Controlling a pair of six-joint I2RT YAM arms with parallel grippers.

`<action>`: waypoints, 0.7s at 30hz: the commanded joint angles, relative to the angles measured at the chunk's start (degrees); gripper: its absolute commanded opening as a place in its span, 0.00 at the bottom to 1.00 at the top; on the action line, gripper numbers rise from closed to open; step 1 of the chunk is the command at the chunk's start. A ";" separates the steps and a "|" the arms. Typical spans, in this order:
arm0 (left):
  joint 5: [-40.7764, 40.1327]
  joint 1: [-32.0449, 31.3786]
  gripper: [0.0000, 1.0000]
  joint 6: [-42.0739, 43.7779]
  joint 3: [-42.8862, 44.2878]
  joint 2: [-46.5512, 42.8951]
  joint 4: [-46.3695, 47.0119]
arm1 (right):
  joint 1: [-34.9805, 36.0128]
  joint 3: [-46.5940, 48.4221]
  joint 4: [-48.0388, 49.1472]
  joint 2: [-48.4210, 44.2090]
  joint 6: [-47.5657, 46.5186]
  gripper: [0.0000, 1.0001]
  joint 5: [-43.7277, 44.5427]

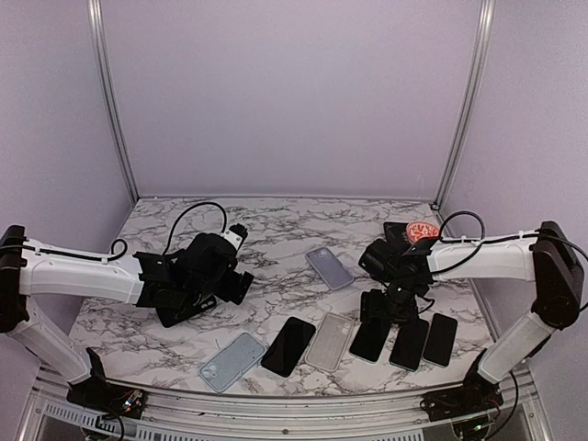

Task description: Put the phone into the phone case

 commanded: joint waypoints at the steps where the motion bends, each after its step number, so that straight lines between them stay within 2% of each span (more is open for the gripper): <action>1: 0.57 0.50 0.98 0.57 -0.32 0.29 1.01 | 0.95 -0.88 3.12 0.64 3.91 0.98 -3.83; 6: 0.75 0.63 0.98 0.61 -0.06 0.56 1.00 | 1.55 0.95 2.40 3.90 2.69 0.99 -3.86; 13: 0.07 1.06 0.98 1.06 -0.51 0.07 1.01 | 1.65 -0.21 4.77 5.74 0.26 0.90 -4.26; 18: -0.30 1.37 0.98 1.07 -0.58 0.22 0.94 | 1.73 6.48 5.01 11.17 -7.43 0.81 -2.76; 21: -0.28 1.47 0.98 0.98 -0.81 -0.13 0.99 | 1.75 8.48 8.60 12.92 -15.09 0.74 -7.93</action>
